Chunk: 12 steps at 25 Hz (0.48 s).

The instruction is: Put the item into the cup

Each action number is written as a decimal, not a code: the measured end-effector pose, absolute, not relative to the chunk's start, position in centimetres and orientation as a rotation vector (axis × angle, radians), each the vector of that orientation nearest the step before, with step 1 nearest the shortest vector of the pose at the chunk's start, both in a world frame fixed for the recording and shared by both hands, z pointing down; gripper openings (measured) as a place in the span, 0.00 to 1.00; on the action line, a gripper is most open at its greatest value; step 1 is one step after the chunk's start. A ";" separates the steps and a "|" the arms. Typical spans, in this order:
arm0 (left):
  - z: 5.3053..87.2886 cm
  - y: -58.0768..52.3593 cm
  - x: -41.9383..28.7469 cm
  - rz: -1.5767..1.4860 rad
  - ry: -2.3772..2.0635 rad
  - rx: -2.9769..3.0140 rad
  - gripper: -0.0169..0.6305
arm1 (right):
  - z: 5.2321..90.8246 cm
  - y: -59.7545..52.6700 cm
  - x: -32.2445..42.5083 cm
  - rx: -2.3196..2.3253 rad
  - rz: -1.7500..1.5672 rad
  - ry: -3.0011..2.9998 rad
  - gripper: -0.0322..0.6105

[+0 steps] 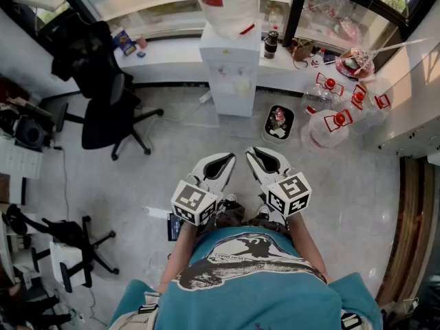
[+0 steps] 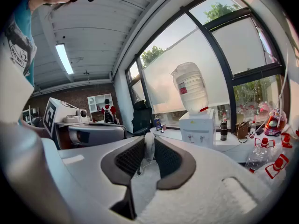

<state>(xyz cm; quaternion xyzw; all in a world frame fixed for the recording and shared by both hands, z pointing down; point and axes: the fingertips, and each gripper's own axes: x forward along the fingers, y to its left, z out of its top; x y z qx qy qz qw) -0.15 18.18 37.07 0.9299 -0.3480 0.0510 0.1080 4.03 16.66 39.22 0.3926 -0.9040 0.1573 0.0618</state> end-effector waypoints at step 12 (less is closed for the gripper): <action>37.1 17.1 -2.7 0.155 -0.967 2.752 0.05 | 39.1 15.8 1.5 1.247 0.496 -2.736 0.15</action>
